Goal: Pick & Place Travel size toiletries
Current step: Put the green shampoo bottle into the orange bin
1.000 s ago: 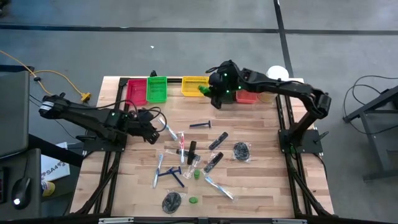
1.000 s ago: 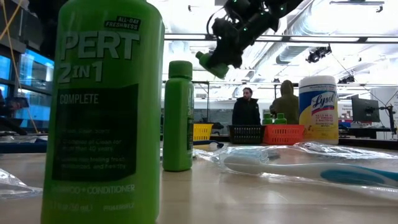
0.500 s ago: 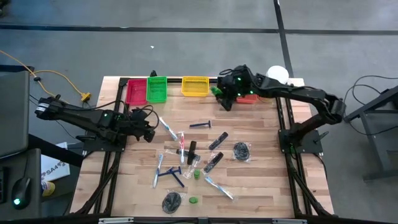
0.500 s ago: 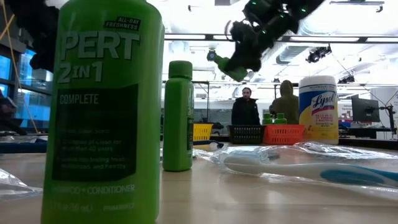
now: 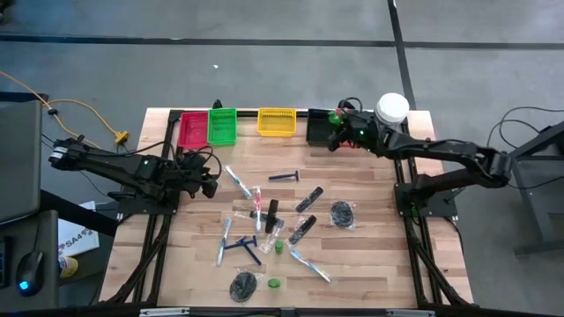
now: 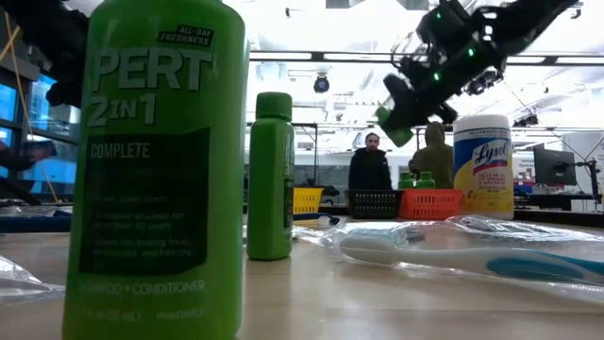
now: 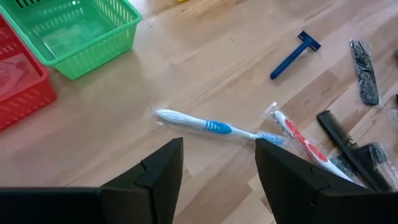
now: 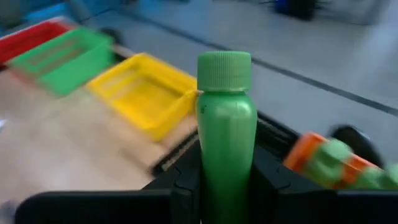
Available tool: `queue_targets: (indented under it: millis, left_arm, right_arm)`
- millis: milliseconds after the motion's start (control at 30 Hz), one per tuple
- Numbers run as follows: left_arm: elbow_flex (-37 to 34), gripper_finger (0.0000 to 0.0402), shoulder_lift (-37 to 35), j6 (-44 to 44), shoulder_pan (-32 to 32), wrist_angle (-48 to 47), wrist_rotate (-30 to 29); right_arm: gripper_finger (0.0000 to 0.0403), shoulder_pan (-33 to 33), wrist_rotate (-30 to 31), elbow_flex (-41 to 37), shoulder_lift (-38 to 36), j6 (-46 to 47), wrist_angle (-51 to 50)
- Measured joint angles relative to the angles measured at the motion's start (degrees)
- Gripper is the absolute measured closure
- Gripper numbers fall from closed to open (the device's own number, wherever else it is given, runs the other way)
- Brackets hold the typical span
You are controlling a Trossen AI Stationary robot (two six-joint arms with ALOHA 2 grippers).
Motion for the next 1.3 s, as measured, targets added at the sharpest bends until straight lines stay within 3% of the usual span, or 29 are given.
queue_targets:
  millis: [167,333,967,1133,1300]
  left_arm:
    - [0.00,0.0209,0.03,-0.02,-0.02,-0.03,-0.30]
    - [0.00,0.0209,0.03,-0.02,-0.01,-0.04,-0.30]
    - [0.00,0.0209,0.03,-0.10,-0.01,-0.04,-0.25]
    - [0.00,0.0209,0.03,-0.15,-0.01,-0.04,-0.20]
    - [0.00,0.0209,0.03,-0.17,0.00,-0.04,-0.16]
  right_arm:
    - [0.0330,0.00,12.03,-5.87,0.00,6.46,9.54]
    - [0.0330,-0.01,20.97,-9.38,0.57,12.44,11.04]
    - [0.0329,-0.13,26.34,-11.93,20.47,14.39,30.08]
    - [0.0329,-0.15,29.70,-11.92,23.53,13.79,33.68]
    - [0.0329,-1.35,28.69,-11.92,24.09,13.71,34.68]
